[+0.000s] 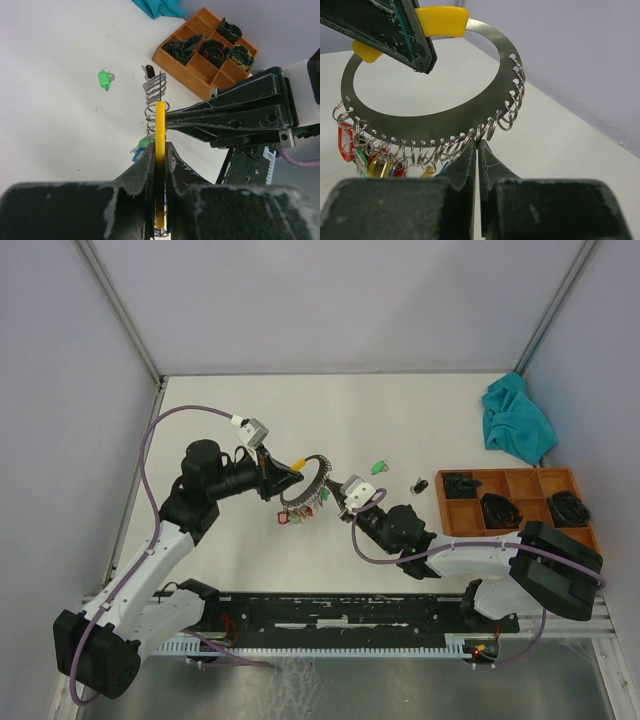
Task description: Put the keys on the keyring
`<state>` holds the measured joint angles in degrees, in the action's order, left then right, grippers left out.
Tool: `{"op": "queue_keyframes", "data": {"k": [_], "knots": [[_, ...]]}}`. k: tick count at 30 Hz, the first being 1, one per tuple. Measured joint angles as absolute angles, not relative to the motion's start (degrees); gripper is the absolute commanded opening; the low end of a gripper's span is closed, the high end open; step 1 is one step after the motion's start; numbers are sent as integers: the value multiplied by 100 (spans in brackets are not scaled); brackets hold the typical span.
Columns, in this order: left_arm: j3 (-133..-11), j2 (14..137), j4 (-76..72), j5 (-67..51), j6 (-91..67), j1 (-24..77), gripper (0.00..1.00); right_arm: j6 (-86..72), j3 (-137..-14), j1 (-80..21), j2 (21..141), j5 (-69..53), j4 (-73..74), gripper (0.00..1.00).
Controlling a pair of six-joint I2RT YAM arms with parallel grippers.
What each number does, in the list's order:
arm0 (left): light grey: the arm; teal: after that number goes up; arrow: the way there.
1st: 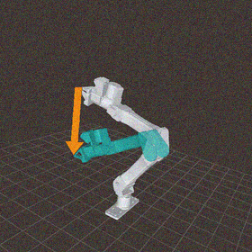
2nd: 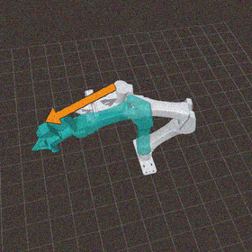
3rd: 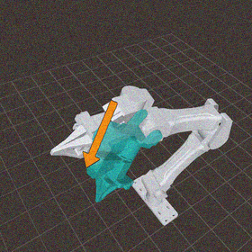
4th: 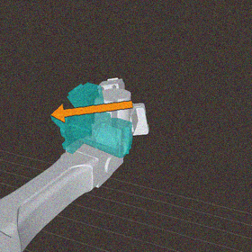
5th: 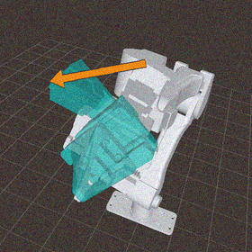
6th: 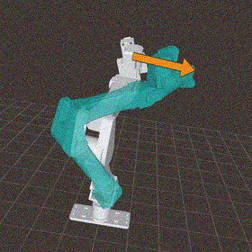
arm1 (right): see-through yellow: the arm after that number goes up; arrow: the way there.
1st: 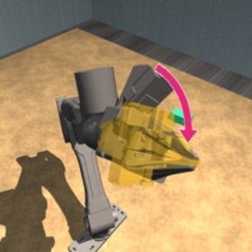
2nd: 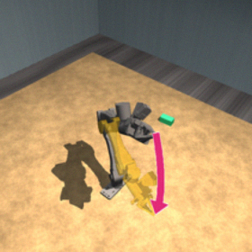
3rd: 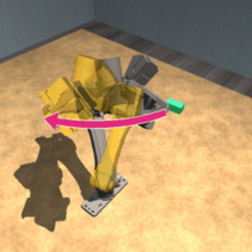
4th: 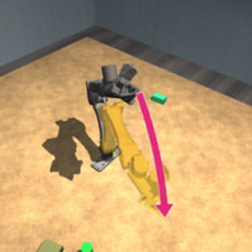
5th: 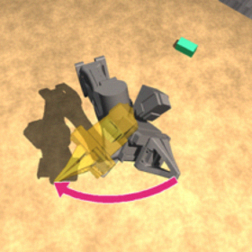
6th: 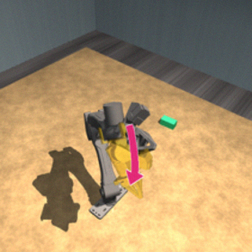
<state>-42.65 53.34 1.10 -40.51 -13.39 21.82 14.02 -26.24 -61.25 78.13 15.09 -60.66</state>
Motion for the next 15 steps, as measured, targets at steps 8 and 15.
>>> {"op": "queue_keyframes", "data": {"k": [8,15], "knots": [[-4246,5336,115,-3747,-1520,2182,3,1682,-2622,-6139,7642,1494,-5841,1],[-3874,5374,-405,-3612,-2171,2187,14,1894,-2600,-6014,7168,1153,-5162,1]]}}
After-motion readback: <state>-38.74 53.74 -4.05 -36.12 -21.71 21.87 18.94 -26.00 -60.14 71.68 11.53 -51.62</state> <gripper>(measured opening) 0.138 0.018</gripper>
